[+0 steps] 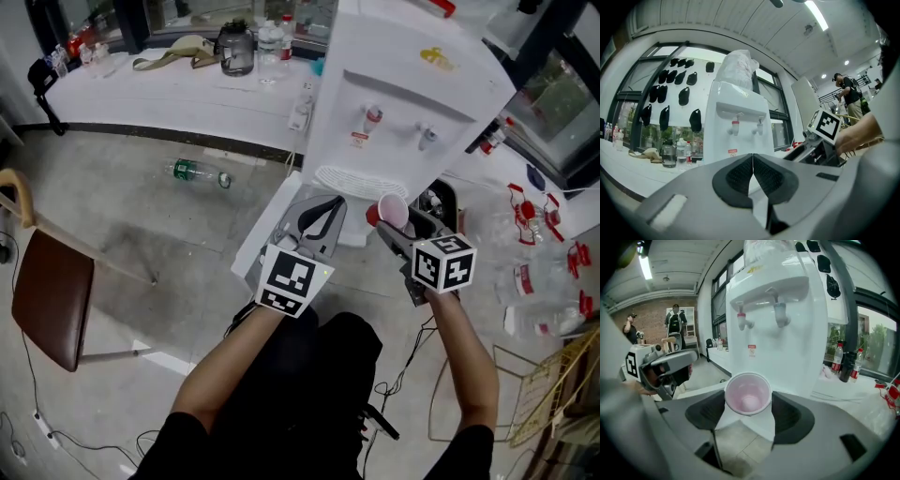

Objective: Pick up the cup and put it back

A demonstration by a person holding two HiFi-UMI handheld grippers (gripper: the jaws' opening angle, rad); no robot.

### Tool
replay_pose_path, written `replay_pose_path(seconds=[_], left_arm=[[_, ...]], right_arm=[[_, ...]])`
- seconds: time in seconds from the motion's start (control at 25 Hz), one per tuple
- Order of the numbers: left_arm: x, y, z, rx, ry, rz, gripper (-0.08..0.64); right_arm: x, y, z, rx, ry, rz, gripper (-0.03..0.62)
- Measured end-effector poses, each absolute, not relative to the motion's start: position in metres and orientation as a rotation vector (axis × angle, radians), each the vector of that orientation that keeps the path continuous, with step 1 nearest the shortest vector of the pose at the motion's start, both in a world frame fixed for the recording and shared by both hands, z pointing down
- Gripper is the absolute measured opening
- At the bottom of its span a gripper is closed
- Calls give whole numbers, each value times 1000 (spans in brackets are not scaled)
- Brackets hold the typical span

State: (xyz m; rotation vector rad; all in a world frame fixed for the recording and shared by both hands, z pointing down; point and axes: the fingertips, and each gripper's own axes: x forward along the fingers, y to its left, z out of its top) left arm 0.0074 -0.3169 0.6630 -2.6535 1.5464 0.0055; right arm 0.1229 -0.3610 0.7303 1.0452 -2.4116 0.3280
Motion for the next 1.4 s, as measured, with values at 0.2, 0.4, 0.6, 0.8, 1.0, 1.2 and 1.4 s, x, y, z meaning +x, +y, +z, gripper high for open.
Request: replay_pose_path(seconds=[0.2, 0.4, 0.6, 0.8, 1.0, 1.2, 1.4], left_arm=[[8, -319, 665, -2666, 1558, 15, 8], [10, -322, 667, -2667, 1549, 5, 8], [8, -325, 671, -2674, 1554, -4, 8], [6, -326, 672, -2676, 1555, -7, 8], [3, -326, 671, -2675, 1561, 0, 8], [2, -328, 671, -2673, 1562, 1, 8], [3, -328, 672, -2677, 1557, -8, 8]], right_arm=[[134, -395, 720, 1118, -2392, 310, 299], [141, -420, 724, 1149, -2354, 305, 299], [142, -437, 731, 1162, -2315, 327, 301], [142, -446, 733, 1163, -2313, 376, 301], [138, -452, 734, 1165, -2307, 376, 302], [135, -455, 735, 1181, -2332, 388, 304], [134, -457, 733, 1188, -2345, 367, 313]])
